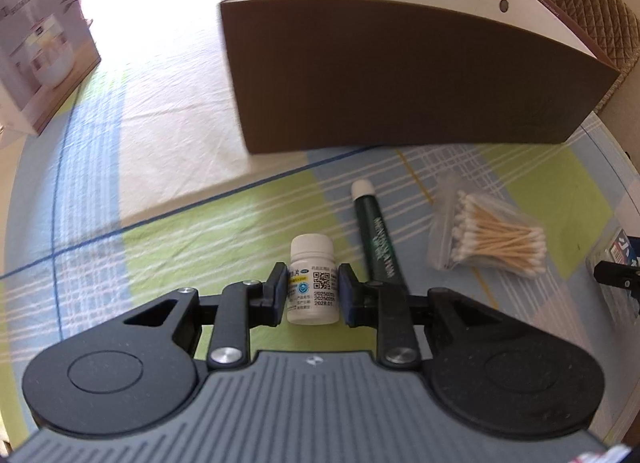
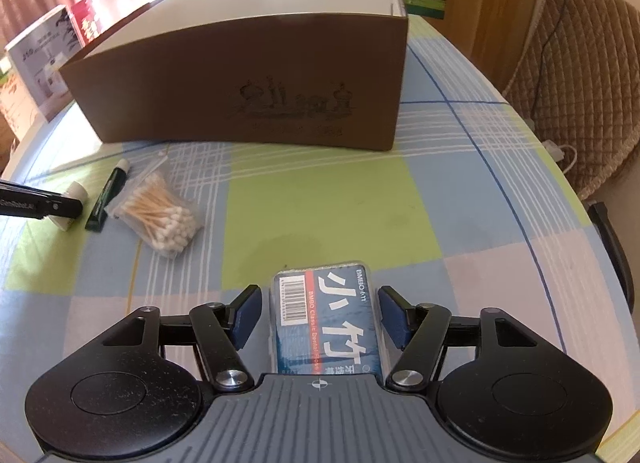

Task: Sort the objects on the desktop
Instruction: 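Grasp white pill bottle with left tool while right tool holds toothpick box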

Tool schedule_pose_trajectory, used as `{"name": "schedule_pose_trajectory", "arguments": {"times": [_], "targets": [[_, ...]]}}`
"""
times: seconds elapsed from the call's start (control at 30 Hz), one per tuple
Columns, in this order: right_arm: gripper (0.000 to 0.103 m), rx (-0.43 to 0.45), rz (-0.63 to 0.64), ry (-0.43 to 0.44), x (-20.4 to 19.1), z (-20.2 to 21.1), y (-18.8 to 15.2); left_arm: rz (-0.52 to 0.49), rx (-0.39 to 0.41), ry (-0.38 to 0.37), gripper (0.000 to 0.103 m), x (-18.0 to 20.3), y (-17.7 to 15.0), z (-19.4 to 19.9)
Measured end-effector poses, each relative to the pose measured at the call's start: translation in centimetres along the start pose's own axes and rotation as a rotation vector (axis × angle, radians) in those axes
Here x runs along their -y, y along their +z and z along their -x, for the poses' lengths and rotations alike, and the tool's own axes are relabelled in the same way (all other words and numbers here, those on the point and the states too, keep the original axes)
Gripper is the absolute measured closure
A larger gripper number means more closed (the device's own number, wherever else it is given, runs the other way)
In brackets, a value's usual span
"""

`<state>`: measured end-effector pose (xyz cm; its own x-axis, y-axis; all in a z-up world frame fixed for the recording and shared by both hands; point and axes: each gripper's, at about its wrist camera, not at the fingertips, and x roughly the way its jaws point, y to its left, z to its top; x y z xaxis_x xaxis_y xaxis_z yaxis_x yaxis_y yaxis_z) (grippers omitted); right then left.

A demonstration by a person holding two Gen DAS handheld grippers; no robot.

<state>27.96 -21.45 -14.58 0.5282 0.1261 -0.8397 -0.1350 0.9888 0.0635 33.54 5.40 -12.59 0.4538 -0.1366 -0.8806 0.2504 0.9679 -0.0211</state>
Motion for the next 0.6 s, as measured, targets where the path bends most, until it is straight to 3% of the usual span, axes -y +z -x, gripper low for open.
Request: {"name": "schedule_pose_trajectory", "arguments": {"times": [0.3,0.4,0.6], "targets": [[0.04,-0.033,0.063,-0.026,-0.5,-0.8,-0.5,0.074,-0.051,0.023,0.081,-1.3,-3.0,2.0],[0.047,-0.031,0.069,-0.021,-0.6,-0.8,-0.4,0.071,-0.065,0.0,0.081,-0.7,-4.1,2.7],[0.048,-0.036,0.093,-0.005,-1.5,-0.8,-0.4,0.063,-0.071,-0.01,0.081,0.5,-4.2,2.4]]}}
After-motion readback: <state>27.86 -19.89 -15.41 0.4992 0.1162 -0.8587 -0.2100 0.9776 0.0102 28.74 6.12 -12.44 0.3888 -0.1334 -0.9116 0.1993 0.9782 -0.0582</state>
